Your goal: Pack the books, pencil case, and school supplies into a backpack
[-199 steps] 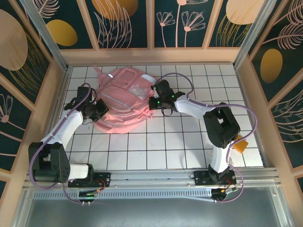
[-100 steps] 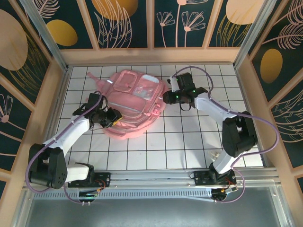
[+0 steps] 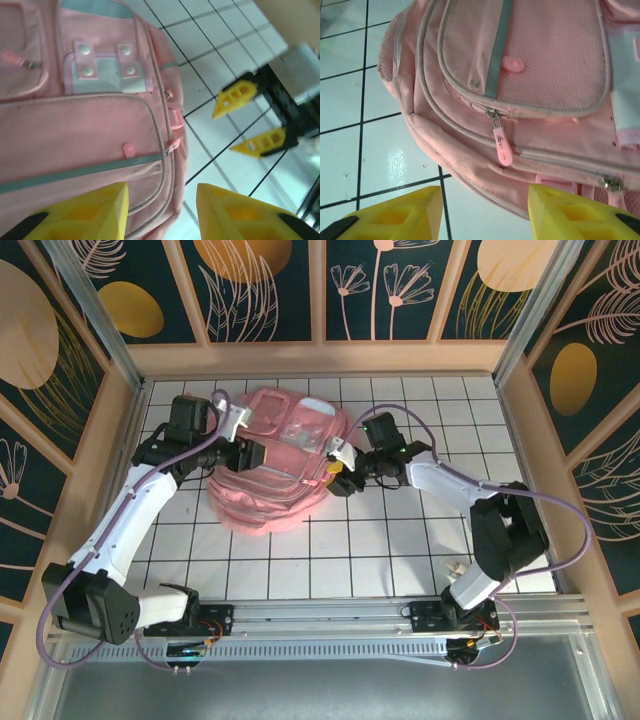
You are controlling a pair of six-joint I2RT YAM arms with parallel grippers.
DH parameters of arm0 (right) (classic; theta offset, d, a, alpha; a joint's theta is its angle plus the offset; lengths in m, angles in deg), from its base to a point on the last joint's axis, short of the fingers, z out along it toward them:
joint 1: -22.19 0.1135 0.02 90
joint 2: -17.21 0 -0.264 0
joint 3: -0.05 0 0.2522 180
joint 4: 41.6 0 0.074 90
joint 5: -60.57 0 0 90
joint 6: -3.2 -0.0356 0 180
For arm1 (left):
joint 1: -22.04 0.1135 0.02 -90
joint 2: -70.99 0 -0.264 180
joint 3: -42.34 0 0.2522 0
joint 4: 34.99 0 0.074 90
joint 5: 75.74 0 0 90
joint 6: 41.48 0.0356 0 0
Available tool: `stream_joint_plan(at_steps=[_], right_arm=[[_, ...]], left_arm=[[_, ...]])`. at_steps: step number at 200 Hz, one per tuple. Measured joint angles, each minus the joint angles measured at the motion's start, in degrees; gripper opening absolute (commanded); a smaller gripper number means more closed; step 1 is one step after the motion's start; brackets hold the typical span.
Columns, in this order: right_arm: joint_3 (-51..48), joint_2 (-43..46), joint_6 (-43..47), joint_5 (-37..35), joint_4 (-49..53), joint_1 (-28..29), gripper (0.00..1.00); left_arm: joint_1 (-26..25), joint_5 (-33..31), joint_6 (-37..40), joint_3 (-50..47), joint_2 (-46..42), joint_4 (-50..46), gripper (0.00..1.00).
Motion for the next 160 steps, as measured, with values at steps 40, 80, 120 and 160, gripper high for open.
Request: stream_joint_plan(at_steps=[40,80,120,160], right_arm=[[1.18,-5.6,6.8,0.13,0.02,2.97,0.47],[1.31,-8.33,6.29,-1.2,-3.45,4.7,0.46],[1.4,-9.38,4.83,-2.14,-6.71,4.85,0.46],[1.68,-10.6,3.13,-3.08,-9.2,4.85,0.46]], left_arm=[[-0.2,-1.75,30.36,-5.27,-2.49,0.5,0.59],[-2.36,-8.94,52.76,-8.92,-0.79,0.87,0.52],[-3.85,-14.93,59.95,-10.47,0.98,4.94,0.51],[-5.29,-21.57,63.21,-13.6,3.74,11.89,0.55]])
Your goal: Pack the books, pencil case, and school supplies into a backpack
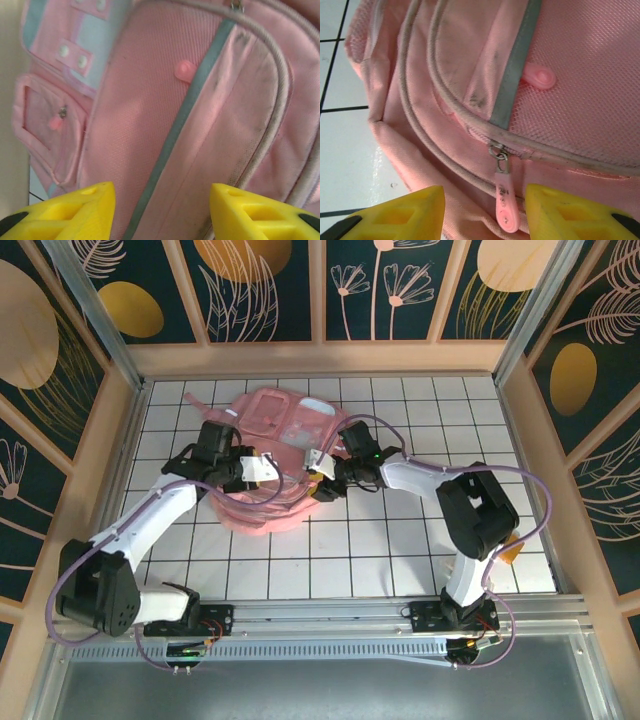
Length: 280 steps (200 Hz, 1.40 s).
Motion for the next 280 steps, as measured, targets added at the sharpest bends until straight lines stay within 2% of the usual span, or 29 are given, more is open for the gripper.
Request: stream_joint_plan(at_steps=[9,23,36,60,110,188,200,218,256,269,276,280], right_arm=[[0.44,-0.92,-0.44,-0.28,-0.46,0.0,0.44],[1.11,-2.54,-1.36,-0.42,-1.07,0.0,0.34],[1.88,-4.04,-1.77,-0.31,-1.09,0.0,0.17],[2.71,-5.51,-1.88,0.22,-1.2,0.0,0.0],[1.18,-3.67,-3.3,0.94,-2.29,-0.35,0.0],[-0.52,4.0,-9.01,2.93,-7.52,-2.93,0.0],[-1.31,4.17,-10.27,3.37,-8.52,-3.17,0.0],[-1.73,4.17,-11.45,4.02,-9.49,-3.61,0.0],[-1.95,5.05,-12.07,4.15,-10.6,-4.0,0.0],[-2.29,5.35,-12.09,4.04,-10.84,-4.02,0.0],[-2.49,5.46,-12.11,3.85,-11.06,-4.07,0.0],[-2.62,5.55,-12.13,3.8,-11.21,-4.07,0.0]], left_arm=[[-0.2,-0.52,0.66,-0.28,1.07,0.33,0.57],[-0.22,-0.59,1.84,-0.44,2.23,0.37,0.6],[-0.22,-0.61,2.16,-0.48,2.84,0.55,0.6],[-0.22,-1.27,2.6,-0.48,4.15,0.98,0.6],[-0.22,-0.59,5.66,-0.46,4.83,0.04,0.72],[-0.22,3.54,7.67,0.07,3.65,-2.86,0.7],[-0.22,3.74,7.61,0.11,3.65,-2.84,0.64],[-0.24,3.74,7.48,0.11,3.65,-2.36,0.49],[-0.22,3.8,5.53,0.26,3.69,-0.24,0.23],[-0.24,4.04,4.87,1.18,4.17,-0.35,0.11],[-0.22,4.26,4.46,1.77,4.46,-0.55,0.01],[-0.24,4.37,4.33,2.12,4.61,-0.68,0.0]])
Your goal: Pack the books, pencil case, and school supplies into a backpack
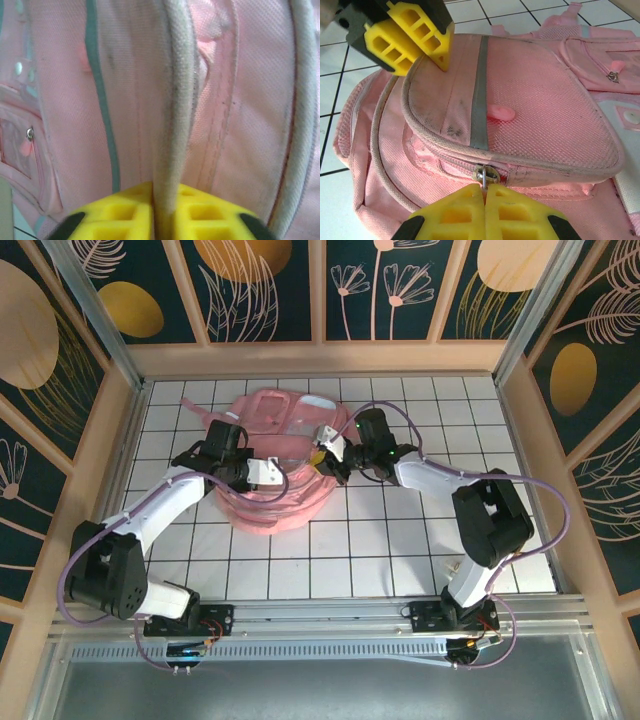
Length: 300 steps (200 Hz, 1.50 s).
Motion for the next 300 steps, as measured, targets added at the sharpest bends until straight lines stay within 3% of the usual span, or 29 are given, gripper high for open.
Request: stream_joint_plan(at_steps=[60,133,208,235,275,300], right_arm=[[-4.2,3.87,-0.46,-1.38,-2.29,-0.98,0.0],[0.37,5.46,8.02,-1.79,14.82,-2.21,0.0],[-5.88,13.0,9.9,4.55,17.77,-1.73,0.0],[-7.76,13.09,5.9,2.4,13.97,-0.04,0.0],[-10.47,13.07,-7.91,-4.28,3.82,3.8,0.0],[-12.2,13.11,-12.07,-4.33,0.09,3.67,0.18]], left_arm=[[-1.11,6.93,-6.58,2.38,0.33,-1.16,0.0],[-6.86,4.55,-17.27,14.51,10.19,-11.34,0.0],[-11.26,8.74,-22.73,15.78,12.17,-8.66,0.0],[-11.26,8.37,-24.48,15.76,12.24,-8.48,0.0],[-11.26,5.73,-26.45,15.76,12.57,-8.07,0.0],[-11.28,4.72,-26.38,15.76,12.57,-7.37,0.0]])
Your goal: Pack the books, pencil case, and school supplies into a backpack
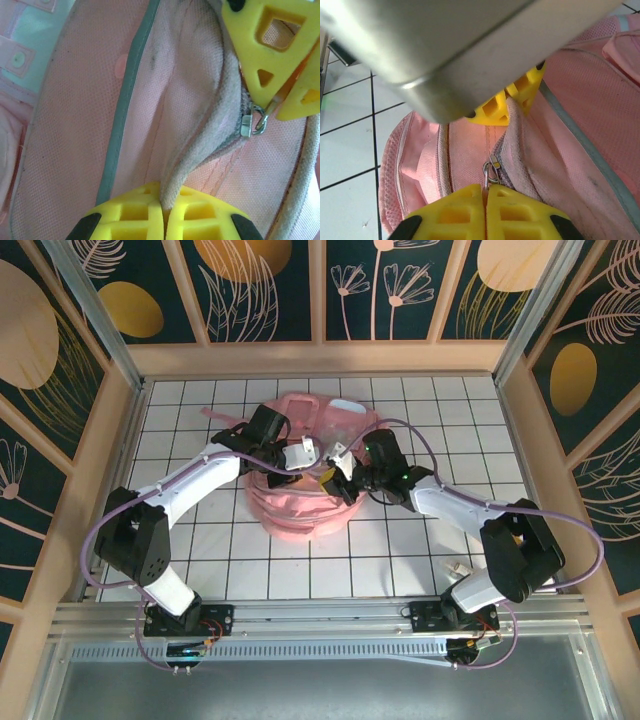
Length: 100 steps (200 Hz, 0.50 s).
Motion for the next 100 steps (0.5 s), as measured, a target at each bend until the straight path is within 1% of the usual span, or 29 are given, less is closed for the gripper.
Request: stream_joint_plan(at_steps=[11,19,24,54,59,65,69,100], right_arm=[[-0.26,0.48,0.9,0.63,0.42,-0.07,0.25],[-0.33,1.38,3.85,0.76,1.73,0.02,0.29],[-0.37,2.03,5.57,0.85,2.54,0.13,0.3],[-0.33,8.57,23.02,-1.81,13.16,0.11,0.31],[-0.31,9.75,25.86,-1.77,14.69,0.11,0.35],[-0.28,11.02,28.72,-1.77,16.22,0.09,0.35],[-0.26,11.87,30.91,-1.81,17.11,0.0,0.38],[1.05,14.23,45.07,-3.08,23.41,-2.27,0.38]], left_arm=[[-0.2,-0.13,0.63,-0.04,0.0,0.37,0.0],[-0.55,0.0,1.51,-0.13,-0.02,0.96,0.0],[-0.87,0.26,2.1,-0.2,-0.02,1.33,0.0],[-3.19,2.14,6.34,-0.63,-0.13,2.64,0.0],[-3.37,2.49,6.84,-0.63,-0.13,2.91,0.0],[-3.54,2.95,7.39,-0.63,-0.13,3.3,0.0],[-3.56,3.26,7.63,-0.63,-0.13,3.5,0.0],[-3.56,4.87,9.11,-0.63,-0.13,4.92,0.0]])
